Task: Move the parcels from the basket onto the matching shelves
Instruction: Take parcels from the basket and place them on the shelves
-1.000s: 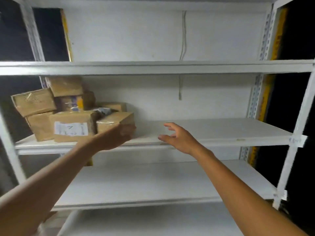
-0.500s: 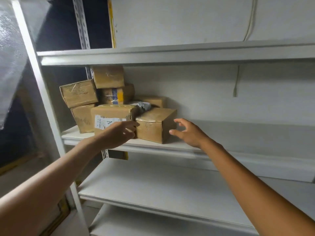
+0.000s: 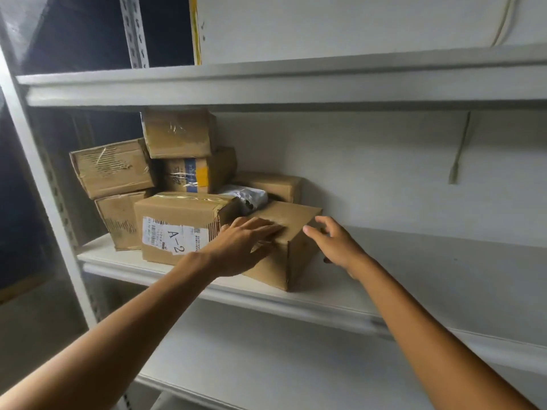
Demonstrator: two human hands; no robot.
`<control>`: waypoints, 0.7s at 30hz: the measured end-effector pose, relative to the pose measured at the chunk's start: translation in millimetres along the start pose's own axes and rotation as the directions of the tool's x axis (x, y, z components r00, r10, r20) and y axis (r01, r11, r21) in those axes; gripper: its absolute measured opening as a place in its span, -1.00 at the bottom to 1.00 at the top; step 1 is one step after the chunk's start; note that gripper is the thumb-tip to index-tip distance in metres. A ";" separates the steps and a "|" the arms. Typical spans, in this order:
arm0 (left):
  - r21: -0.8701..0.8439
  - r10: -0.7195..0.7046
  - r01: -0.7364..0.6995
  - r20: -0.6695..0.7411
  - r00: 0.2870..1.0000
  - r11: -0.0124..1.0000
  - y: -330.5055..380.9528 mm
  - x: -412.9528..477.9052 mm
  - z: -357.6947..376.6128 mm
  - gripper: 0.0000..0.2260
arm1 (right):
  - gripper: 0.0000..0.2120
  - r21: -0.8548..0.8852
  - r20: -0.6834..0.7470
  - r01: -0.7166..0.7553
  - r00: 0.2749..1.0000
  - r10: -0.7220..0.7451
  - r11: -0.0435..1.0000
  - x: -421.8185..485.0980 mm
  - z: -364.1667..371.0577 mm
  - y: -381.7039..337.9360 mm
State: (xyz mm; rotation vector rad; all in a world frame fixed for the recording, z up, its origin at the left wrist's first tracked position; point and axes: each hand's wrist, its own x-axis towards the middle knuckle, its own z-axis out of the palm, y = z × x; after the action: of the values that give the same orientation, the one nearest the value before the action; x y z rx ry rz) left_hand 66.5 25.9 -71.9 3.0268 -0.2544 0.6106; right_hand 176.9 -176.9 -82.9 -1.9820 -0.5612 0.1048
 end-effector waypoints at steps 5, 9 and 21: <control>0.024 0.133 -0.132 -0.094 0.987 0.991 -5.6 18.1 12.6 -0.56 | -0.55 0.270 -0.051 -0.163 0.982 0.184 0.949 12.6 15.8 4.8; -0.147 0.157 -0.188 -0.202 0.967 0.971 -11.7 26.1 14.9 -0.67 | -0.54 0.372 -0.092 -0.203 0.963 0.253 0.906 20.3 14.2 4.2; -0.200 0.137 -0.191 -0.255 0.957 0.961 4.3 21.0 30.7 -0.64 | -0.69 0.398 -0.096 -0.169 0.970 0.224 0.901 12.4 0.3 14.6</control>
State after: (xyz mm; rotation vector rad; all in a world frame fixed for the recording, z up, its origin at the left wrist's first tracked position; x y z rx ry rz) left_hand 96.6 16.2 -91.9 2.7031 -0.5289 0.8855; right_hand 192.7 -176.6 -93.6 -1.6357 -0.2234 0.1868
